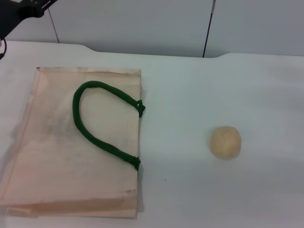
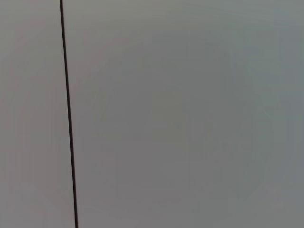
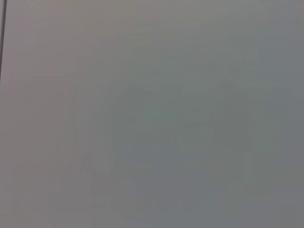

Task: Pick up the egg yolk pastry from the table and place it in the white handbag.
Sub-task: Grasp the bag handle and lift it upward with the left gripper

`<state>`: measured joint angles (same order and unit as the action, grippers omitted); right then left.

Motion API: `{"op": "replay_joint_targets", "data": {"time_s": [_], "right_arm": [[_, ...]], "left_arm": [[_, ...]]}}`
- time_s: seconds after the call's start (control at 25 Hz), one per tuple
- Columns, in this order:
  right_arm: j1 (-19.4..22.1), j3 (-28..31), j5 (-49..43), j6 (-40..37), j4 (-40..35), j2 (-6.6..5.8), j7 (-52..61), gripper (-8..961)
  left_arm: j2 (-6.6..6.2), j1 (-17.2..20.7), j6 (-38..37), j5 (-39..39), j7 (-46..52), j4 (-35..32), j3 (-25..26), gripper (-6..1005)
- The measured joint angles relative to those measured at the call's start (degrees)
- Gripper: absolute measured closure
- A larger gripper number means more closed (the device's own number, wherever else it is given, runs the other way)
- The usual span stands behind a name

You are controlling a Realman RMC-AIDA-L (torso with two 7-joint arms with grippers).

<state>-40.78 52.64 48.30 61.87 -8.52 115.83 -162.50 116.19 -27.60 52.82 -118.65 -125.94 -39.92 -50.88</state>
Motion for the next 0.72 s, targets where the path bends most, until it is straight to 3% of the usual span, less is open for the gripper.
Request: {"op": "replay_joint_targets", "data": {"time_s": [0.72], "right_arm": [[0.1,0.0,-0.11,0.01,0.0,0.0,0.39,281]], "left_arm": [[0.0,0.1,-0.08,0.0,0.09,-0.07,0.0,275]]}}
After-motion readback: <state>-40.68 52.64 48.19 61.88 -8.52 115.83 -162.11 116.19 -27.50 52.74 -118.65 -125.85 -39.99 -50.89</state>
